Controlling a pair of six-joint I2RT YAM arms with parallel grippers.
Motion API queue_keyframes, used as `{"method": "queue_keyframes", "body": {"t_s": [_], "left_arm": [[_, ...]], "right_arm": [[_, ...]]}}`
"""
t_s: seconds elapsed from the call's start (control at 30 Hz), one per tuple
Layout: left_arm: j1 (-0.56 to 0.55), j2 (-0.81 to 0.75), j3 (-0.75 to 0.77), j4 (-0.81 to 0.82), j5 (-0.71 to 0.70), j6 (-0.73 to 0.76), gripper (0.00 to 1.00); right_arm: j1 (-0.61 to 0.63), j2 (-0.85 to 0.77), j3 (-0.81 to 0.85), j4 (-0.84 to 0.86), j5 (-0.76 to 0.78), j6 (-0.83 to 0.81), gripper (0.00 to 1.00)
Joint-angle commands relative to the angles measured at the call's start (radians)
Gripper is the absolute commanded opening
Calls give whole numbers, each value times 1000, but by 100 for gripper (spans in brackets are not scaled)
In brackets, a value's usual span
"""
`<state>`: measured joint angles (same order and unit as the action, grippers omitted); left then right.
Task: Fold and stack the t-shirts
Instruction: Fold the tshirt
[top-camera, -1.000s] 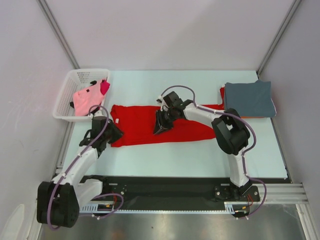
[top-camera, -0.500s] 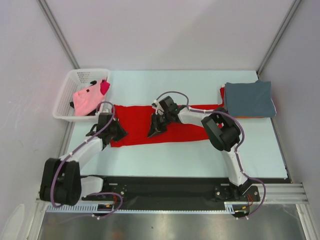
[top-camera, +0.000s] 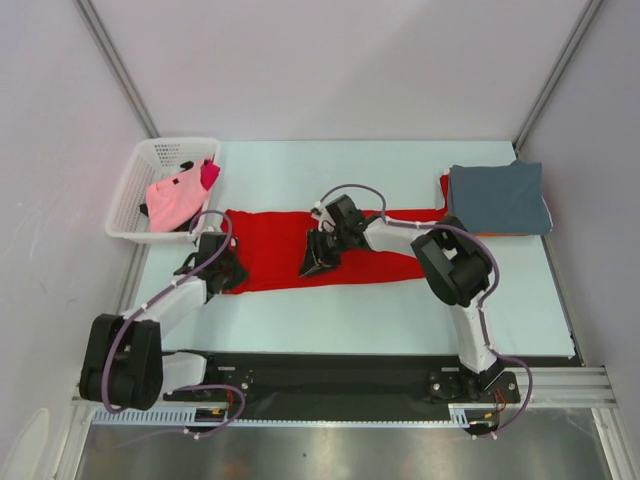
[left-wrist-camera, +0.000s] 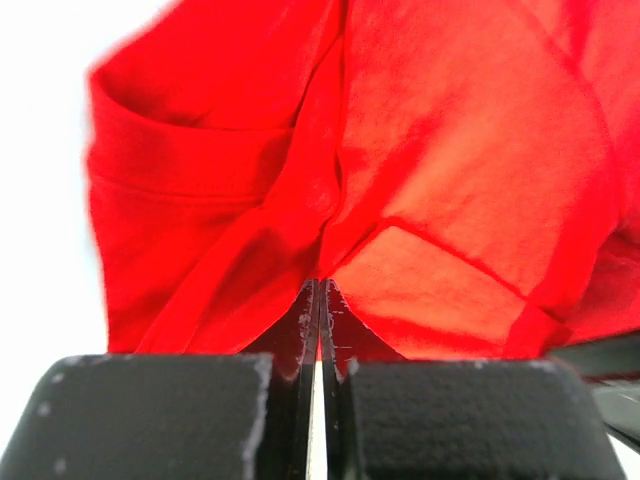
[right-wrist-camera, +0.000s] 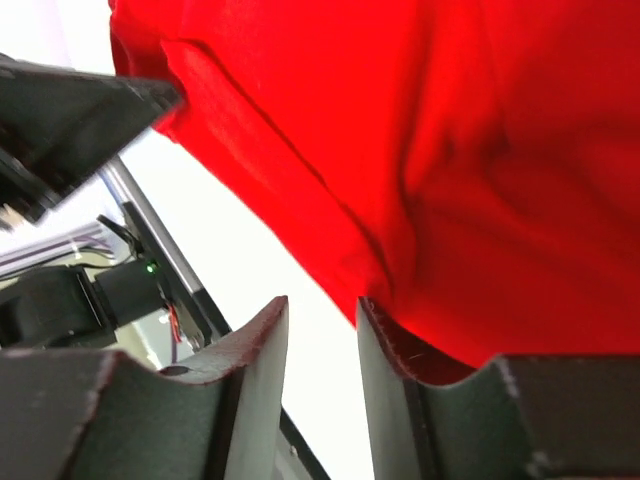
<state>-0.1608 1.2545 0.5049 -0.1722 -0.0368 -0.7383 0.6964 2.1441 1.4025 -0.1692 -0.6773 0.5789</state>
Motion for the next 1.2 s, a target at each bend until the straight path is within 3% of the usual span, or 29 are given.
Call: {"method": "queue_keyframes", "body": {"t_s": [0.0,0.13,0.33,0.43,0.57,0.73,0.93,1.17], "left_arm": [[-2,-85,79,-68,-71,57,1],[-2,-128,145,-115,-113,85,7],[-2,-77,240,-75,-190,60,27],[-2,41,346,-78,-224,34,40],[-2,218,510,-138,-268,-22,64],[0,454,732,-242,-281,-85,59],[3,675,934,-360,-253,-200,53],[24,807,1064,-506,-255,-358,50]], "right_arm": [[-31,-153,-43,-39,82,-72,40],[-67,-272,-117,-107,191,-126,40],[-92,-502,-305,-173,418,-128,38],[-135,-645,-440,-158,545,-76,37],[-208,-847,-632,-95,631,8,39],[-230,-1033,-760,-136,787,84,58],[-253,-1167,-812,-234,955,171,56],[-282,-1286,-853,-254,989,179,56]]}}
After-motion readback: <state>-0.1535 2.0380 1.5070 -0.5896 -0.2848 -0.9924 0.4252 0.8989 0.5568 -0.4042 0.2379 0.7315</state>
